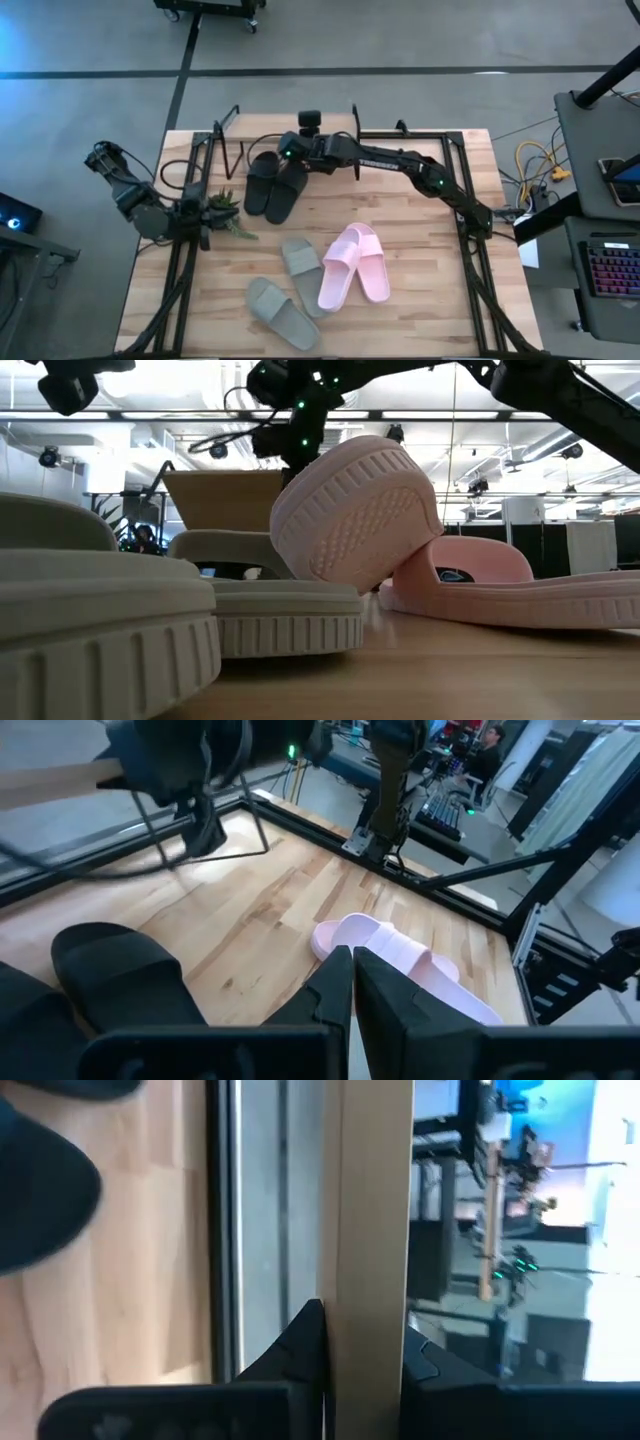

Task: Pick and place slides into the shelf
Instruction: Adjust the shelf

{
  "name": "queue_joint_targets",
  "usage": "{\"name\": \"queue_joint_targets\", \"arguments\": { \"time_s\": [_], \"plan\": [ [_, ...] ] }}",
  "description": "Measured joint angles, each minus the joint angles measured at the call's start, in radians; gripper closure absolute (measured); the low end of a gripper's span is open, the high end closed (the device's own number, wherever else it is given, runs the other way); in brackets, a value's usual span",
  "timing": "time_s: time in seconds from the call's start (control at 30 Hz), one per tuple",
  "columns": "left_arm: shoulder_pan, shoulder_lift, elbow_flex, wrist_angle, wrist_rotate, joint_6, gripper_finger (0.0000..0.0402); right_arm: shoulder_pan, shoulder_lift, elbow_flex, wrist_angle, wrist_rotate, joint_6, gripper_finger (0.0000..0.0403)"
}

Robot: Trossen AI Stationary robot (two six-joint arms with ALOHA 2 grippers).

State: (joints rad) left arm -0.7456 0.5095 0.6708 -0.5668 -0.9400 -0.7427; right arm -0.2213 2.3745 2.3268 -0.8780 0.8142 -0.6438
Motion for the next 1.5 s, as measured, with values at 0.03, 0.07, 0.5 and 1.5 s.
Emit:
{"name": "queue_joint_targets", "arguments": {
  "time_s": [0.03, 0.07, 0.5, 1.5],
  "plan": [
    [0.000, -0.003, 0.000, 0.000, 0.002, 0.004, 0.0402, 0.001, 0.004, -0.001, -0.004, 0.018, 0.014, 0.0363],
    [0.000, -0.007, 0.000, 0.000, 0.007, 0.011, 0.0402, 0.001, 0.005, -0.002, -0.010, 0.027, 0.029, 0.0363],
    [0.000, -0.048, -0.001, -0.002, 0.032, 0.029, 0.0402, 0.028, 0.007, -0.038, -0.040, 0.060, 0.097, 0.0362],
    [0.000, -0.056, -0.004, -0.011, 0.072, 0.053, 0.0402, 0.182, 0.004, -0.222, -0.073, 0.070, 0.313, 0.0202]
  ]
}}
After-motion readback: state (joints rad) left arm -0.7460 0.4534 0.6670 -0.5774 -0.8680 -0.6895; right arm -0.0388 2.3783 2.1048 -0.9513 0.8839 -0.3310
